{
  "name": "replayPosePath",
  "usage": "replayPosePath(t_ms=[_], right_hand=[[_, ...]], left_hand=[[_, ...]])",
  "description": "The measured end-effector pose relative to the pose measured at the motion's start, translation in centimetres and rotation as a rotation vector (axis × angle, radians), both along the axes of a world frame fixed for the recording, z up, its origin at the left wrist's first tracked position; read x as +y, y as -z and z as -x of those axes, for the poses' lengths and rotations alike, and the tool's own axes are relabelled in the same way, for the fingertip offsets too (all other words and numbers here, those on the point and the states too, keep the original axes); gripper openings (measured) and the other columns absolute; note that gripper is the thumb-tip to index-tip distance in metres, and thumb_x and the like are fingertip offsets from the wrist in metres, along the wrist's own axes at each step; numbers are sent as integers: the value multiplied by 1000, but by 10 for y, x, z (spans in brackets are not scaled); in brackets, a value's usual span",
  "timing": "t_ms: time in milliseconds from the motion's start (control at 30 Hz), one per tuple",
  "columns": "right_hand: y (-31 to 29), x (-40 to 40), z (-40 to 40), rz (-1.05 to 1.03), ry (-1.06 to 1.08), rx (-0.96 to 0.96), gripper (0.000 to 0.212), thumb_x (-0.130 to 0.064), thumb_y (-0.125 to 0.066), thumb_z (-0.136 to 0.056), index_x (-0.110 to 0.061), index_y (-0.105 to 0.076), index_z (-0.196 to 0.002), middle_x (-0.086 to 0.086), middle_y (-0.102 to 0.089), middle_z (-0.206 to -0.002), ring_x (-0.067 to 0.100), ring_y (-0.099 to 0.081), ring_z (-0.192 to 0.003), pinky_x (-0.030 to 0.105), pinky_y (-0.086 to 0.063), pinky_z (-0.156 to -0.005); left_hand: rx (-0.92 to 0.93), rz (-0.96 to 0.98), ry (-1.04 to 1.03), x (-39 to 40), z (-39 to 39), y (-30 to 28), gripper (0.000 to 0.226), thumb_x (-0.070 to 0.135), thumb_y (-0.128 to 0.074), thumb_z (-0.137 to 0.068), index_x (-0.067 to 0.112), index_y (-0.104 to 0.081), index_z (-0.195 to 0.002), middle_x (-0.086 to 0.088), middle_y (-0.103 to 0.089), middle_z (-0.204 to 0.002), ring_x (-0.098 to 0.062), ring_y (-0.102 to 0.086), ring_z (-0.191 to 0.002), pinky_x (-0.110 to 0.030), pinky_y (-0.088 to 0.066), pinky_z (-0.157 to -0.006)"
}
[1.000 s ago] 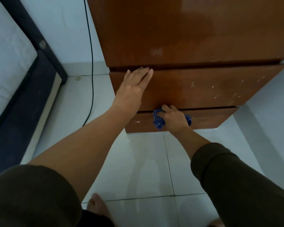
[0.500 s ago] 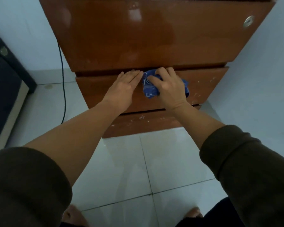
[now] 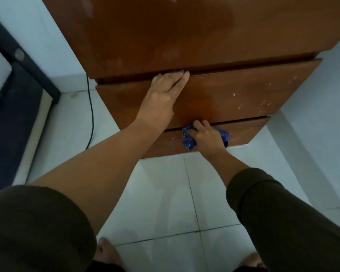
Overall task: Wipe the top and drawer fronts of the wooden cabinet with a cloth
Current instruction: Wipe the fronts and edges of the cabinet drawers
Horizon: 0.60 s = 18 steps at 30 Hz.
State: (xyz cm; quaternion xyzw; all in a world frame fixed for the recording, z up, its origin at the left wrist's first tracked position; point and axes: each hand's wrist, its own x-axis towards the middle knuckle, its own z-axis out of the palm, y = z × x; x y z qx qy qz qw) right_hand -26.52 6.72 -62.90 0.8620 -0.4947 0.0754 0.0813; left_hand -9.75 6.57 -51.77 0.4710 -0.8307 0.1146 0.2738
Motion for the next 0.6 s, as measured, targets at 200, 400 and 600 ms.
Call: replayPosePath(t_ms=[200, 400, 600], right_hand=[[-18, 8, 15, 27, -64, -77, 33, -5, -88, -52, -10, -73, -81, 11, -63, -88, 31, -59, -78, 24, -41, -40], [-89, 12, 52, 455, -146, -192, 21, -7, -59, -77, -10, -74, -92, 12, -67, -87, 26, -48, -80, 29, -45, -49], [-125, -12, 58, 643, -28, -197, 12, -9, -70, -77, -11, -73, -88, 12, -67, -86, 30, -58, -71, 30, -46, -51]], left_hand=[[6, -31, -12, 3, 4, -4, 74, -28, -51, -61, -2, -53, -130, -24, -58, -125, -39, -54, -117, -53, -35, -103], [26, -133, -93, 12, 14, -11, 70, -22, -50, -74, 4, -42, -139, -18, -48, -139, -35, -41, -132, -48, -18, -114], [-77, -213, -14, 5, 39, -22, 75, -18, -42, -83, 11, -22, -149, -7, -26, -155, -24, -19, -144, -39, -4, -118]])
